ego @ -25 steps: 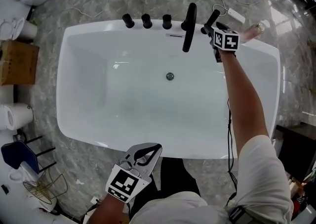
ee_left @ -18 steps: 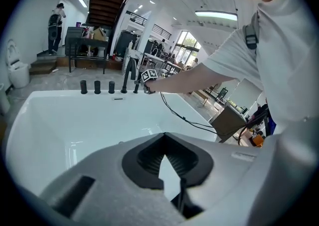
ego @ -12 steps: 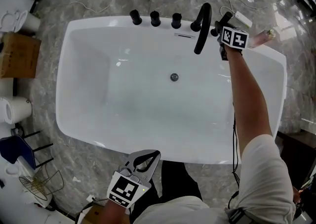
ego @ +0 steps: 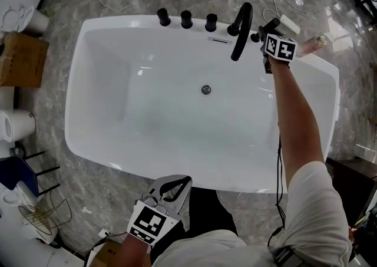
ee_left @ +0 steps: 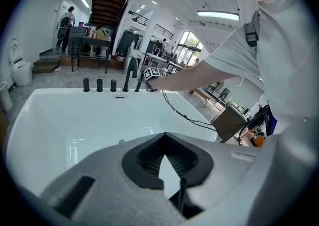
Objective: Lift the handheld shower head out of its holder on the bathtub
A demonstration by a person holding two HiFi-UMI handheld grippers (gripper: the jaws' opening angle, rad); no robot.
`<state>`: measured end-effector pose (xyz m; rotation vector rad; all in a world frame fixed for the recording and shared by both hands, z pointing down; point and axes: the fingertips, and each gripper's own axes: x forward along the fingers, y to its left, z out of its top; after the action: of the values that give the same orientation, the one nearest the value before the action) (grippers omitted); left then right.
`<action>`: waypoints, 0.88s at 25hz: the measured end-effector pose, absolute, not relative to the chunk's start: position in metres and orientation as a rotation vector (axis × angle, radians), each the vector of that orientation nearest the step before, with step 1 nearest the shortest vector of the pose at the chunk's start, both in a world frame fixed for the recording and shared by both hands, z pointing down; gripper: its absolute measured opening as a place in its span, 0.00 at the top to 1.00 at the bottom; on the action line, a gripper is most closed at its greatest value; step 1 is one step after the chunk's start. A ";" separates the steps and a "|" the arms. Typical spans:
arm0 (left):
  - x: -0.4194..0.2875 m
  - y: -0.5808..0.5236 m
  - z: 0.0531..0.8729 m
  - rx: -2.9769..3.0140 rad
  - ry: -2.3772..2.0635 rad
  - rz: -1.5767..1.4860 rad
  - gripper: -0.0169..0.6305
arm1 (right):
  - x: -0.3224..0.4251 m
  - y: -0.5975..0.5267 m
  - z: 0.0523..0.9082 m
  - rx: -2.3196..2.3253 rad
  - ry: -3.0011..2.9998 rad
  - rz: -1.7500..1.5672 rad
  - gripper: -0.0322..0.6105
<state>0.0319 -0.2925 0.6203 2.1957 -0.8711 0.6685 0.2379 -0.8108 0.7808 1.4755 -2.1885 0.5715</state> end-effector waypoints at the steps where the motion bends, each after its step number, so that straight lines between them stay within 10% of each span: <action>1: 0.034 -0.292 0.618 2.202 -0.867 0.668 0.96 | 0.238 -0.809 0.778 1.473 -2.192 0.564 0.72; 22: 0.040 -0.267 0.558 2.301 -0.866 0.636 0.96 | 0.247 -0.763 0.670 1.552 -2.270 0.447 0.72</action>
<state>0.0395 -0.2668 0.5584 2.3009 -0.8660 0.6362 0.2466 -0.7629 0.6700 1.5524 -2.2698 0.4470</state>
